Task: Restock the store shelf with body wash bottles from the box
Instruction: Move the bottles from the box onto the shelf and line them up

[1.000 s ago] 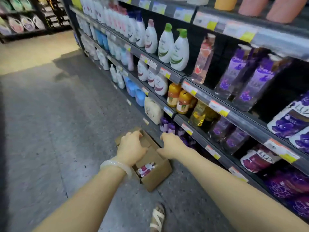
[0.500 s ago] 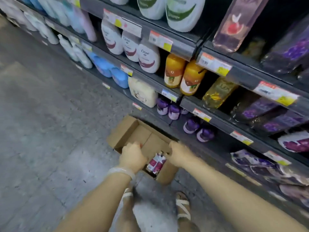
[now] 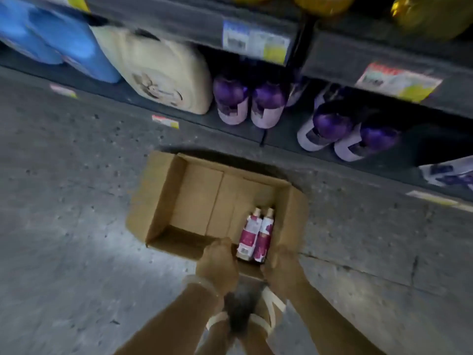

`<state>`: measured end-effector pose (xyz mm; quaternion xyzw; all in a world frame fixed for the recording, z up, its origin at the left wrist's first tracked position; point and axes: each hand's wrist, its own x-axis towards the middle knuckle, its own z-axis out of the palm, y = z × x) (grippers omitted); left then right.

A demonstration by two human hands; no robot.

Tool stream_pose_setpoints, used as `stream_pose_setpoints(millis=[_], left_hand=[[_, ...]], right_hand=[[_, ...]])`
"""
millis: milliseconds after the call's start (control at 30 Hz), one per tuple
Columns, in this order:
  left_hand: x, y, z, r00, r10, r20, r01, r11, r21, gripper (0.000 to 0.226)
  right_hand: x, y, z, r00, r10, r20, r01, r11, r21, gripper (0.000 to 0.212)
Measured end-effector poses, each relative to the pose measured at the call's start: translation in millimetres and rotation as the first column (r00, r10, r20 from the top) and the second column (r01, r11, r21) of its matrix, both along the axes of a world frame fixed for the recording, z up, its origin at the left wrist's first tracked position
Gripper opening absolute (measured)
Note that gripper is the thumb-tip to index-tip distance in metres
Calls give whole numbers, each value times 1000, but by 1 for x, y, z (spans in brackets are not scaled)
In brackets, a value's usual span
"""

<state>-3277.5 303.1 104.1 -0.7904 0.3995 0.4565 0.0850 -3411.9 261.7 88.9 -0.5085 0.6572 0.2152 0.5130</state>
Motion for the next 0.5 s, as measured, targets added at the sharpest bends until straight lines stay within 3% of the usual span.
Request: stream_pose_setpoints(millis=[100, 167, 300, 400, 500], left_hand=[[-19, 15, -96, 997, -54, -46, 58, 996, 73, 36], [-32, 18, -148, 996, -46, -70, 51, 996, 71, 37], [-49, 12, -217, 984, 123, -130, -122, 992, 11, 47], [-48, 8, -249, 979, 155, -132, -155, 988, 5, 69], [-32, 3, -263, 949, 253, -190, -239, 967, 92, 85]], right_hand=[[7, -2, -61, 962, -269, 50, 269, 963, 15, 29], [9, 1, -108, 935, -347, 66, 347, 938, 23, 37], [14, 5, -172, 890, -456, 9, 455, 889, 62, 58], [14, 5, -200, 896, -438, -77, 442, 896, 42, 49], [16, 6, -213, 938, -330, -109, 330, 944, -19, 48]])
